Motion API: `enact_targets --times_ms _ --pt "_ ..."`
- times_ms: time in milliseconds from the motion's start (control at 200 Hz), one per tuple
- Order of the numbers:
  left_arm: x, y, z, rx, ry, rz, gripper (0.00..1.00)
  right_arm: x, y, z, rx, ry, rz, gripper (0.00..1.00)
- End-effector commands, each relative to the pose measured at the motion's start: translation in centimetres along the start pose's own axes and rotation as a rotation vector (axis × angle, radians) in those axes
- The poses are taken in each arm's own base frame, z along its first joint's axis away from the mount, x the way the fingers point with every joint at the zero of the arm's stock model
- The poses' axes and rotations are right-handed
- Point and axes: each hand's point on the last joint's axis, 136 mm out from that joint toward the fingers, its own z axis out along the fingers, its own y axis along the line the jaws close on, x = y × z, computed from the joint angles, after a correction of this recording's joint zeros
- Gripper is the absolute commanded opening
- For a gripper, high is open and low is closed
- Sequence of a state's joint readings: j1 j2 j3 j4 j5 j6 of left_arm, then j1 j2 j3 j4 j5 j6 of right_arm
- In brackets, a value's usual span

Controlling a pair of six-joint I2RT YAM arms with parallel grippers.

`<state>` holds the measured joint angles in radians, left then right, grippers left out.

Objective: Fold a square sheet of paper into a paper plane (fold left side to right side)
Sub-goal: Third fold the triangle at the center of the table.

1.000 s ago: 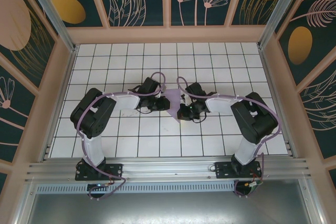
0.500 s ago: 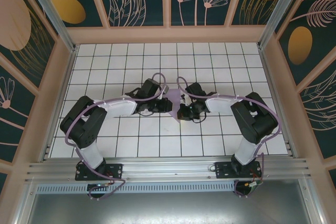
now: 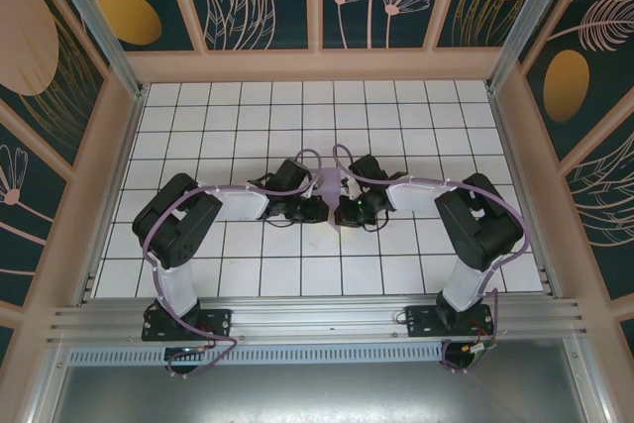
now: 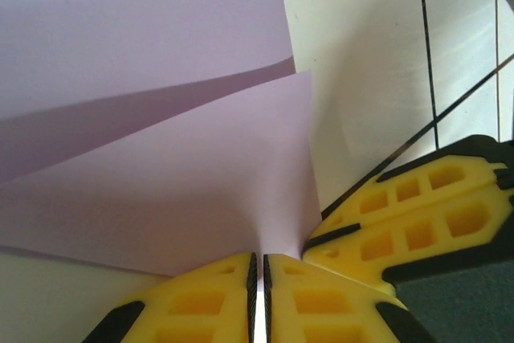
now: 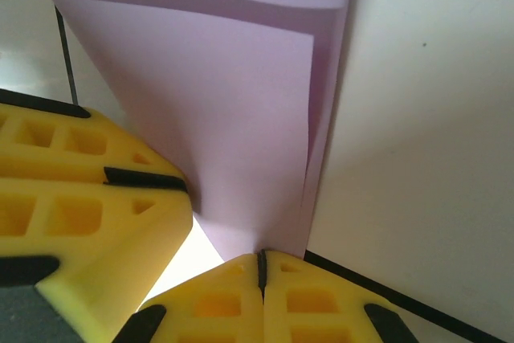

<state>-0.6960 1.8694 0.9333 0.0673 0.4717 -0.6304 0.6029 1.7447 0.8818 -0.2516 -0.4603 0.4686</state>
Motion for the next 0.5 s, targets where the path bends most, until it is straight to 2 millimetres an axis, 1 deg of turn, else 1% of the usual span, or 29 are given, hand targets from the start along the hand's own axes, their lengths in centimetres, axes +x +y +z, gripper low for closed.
enact_targets --times_ms 0,130,375,495 --pt "-0.9 0.7 0.3 -0.045 -0.039 0.016 0.15 2.8 -5.4 0.9 0.223 0.092 0.052 0.00" --pt "-0.8 1.9 0.4 -0.102 -0.047 0.007 0.15 3.0 -5.8 0.9 0.242 0.101 0.052 0.00" --pt "-1.5 2.8 0.1 -0.169 -0.074 0.001 0.15 3.2 -6.6 0.8 0.280 0.108 0.052 0.00" --pt "-1.5 3.4 0.0 -0.196 -0.076 -0.002 0.14 3.2 -6.7 0.8 0.284 0.107 0.052 0.00"
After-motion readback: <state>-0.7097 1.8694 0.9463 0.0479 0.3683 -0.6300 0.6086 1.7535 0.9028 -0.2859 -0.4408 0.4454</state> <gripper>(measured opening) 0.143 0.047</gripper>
